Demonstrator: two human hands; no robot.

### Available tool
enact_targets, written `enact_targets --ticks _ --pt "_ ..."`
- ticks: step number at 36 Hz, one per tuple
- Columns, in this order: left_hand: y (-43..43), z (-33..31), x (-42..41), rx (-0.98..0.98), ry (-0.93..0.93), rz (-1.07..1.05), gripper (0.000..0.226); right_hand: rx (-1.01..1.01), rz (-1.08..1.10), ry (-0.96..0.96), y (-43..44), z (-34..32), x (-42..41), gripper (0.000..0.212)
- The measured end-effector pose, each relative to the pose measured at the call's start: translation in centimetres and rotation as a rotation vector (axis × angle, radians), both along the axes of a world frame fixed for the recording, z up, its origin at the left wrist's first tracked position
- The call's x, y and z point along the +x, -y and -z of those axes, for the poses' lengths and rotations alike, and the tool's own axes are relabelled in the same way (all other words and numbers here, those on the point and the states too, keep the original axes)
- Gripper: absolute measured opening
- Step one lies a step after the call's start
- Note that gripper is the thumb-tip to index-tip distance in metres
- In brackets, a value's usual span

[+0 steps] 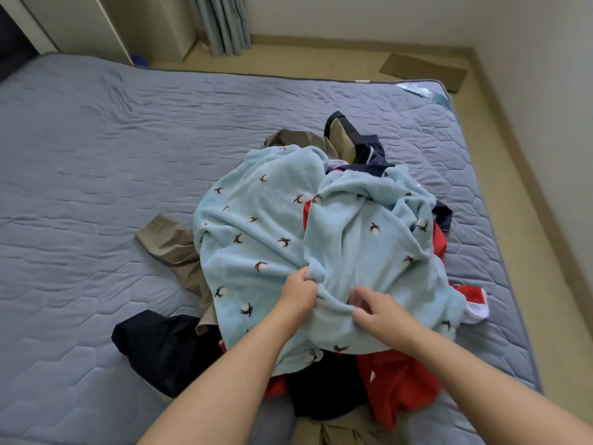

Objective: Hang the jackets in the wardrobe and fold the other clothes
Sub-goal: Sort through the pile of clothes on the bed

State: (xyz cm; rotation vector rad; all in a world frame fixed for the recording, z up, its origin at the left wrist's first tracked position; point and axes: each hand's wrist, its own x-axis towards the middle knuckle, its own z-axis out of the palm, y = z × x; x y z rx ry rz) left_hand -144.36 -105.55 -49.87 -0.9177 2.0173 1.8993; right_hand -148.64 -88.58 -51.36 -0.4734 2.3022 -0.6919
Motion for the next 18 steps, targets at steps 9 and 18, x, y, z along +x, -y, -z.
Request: enact_targets --ticks 9,18 --pt "3.4 -10.7 2.5 0.337 0.239 0.419 0.03 0.218 0.139 -0.312 -1.1 -6.1 -0.8 0.1" --pt "9.4 -21.4 5.3 -0.141 0.204 0.704 0.03 -0.192 0.278 -0.169 5.2 -12.7 1.7 0.012"
